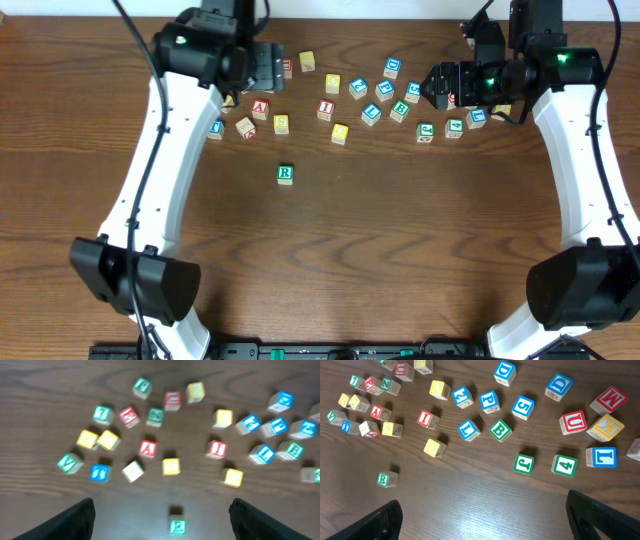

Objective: Spell out ROBOT
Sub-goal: 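Open the left gripper and lift away from the R block, then move the left gripper to the yellow O block and grasp it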

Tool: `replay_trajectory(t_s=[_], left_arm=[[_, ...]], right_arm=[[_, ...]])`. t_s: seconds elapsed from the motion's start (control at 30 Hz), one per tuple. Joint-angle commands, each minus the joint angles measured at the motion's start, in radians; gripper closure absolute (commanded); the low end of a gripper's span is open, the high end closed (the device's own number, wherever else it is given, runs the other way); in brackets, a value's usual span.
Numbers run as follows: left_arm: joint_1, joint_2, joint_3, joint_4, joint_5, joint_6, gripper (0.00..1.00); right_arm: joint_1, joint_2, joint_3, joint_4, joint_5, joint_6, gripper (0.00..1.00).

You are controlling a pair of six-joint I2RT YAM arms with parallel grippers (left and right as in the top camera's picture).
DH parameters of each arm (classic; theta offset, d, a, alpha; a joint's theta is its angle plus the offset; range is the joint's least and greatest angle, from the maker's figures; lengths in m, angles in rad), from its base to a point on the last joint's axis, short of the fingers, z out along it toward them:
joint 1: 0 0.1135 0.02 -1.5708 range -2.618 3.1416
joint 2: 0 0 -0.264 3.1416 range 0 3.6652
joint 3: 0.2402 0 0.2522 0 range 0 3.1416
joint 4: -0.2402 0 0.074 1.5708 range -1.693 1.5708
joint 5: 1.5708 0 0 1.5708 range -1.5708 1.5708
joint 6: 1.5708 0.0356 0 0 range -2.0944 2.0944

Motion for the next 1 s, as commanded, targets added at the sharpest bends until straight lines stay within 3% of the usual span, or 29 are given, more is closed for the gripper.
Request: replay_trajectory(t_s=[0.0,0.2,0.33,0.47,0.97], left_arm=[[-0.027,0.027,0.008,0.045,0.003,-0.059,0.15],[-0.071,0.08,0.007,0.171,0.018,-0.056,0.15],[-0.109,0.136,0.007,0.14,0.021,-0.06,0.16],[-0.15,0.198,0.007,0.096,0.02,-0.071,0.25],[-0.233,0.387,0.007,0.085,0.013,-0.238,0.29]], right_arm=[[-0.004,0.005,0.022,-0.002,-0.009,-0.005,0.01],[-0.004,0.005,0.022,-0.002,-0.009,-0.005,0.01],[-0.004,0.005,0.022,-0.002,-0.009,-0.005,0.01],[-0.004,0.005,0.022,-0.002,-0.009,-0.005,0.01],[-0.004,0.005,0.022,-0.002,-0.009,-0.005,0.01]])
